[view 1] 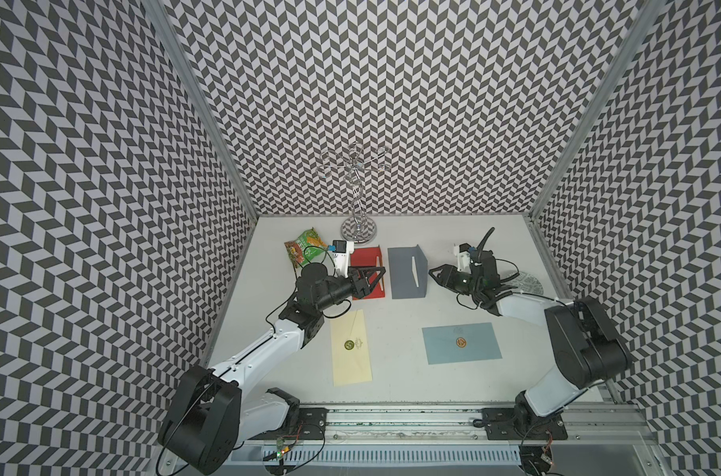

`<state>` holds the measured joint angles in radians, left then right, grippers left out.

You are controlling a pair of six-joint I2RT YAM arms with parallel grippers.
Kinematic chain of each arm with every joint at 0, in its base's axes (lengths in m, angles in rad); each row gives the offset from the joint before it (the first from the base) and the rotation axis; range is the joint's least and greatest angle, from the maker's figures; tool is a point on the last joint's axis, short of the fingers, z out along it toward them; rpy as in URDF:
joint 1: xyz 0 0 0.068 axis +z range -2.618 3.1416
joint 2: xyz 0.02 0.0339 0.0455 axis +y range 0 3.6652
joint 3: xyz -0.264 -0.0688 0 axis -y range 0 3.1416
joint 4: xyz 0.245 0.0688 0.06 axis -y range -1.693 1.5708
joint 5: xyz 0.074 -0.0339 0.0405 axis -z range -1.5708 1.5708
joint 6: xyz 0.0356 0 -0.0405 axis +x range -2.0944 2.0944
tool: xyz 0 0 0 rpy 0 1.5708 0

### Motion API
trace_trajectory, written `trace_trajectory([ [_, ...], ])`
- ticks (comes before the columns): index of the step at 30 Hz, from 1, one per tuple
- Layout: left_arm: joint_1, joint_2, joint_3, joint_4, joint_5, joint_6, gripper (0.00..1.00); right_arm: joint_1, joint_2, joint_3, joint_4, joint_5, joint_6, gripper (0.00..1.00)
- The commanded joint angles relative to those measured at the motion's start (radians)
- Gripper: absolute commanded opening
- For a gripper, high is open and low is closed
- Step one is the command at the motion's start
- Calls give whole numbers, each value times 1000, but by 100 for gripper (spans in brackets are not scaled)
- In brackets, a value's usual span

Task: Open the envelope
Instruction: Place the envelope at the center of the board, then adjust the envelope at the center of the board.

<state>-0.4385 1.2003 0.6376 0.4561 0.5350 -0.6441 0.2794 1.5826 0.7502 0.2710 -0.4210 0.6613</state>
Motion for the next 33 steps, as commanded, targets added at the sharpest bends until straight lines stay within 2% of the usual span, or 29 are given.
trace_trajectory([
  [1, -6, -10, -11, 10, 6, 20, 53, -1, -115, -65, -31, 74, -5, 54],
  [5, -8, 3, -9, 16, 14, 21, 53, -11, -229, -146, -74, 115, 0, 59],
  [10, -17, 22, -7, 34, 24, 17, 53, -24, -303, -229, -109, 98, 27, 62],
  [24, -55, 51, -3, 75, 35, 17, 54, -23, -367, -320, -164, -21, -18, 65],
  [28, -65, 50, -5, 81, 31, 12, 54, -21, -413, -363, -161, 13, -2, 65],
  [33, -76, 51, -26, 107, 9, 8, 60, -19, -466, -405, -156, -25, -9, 66],
])
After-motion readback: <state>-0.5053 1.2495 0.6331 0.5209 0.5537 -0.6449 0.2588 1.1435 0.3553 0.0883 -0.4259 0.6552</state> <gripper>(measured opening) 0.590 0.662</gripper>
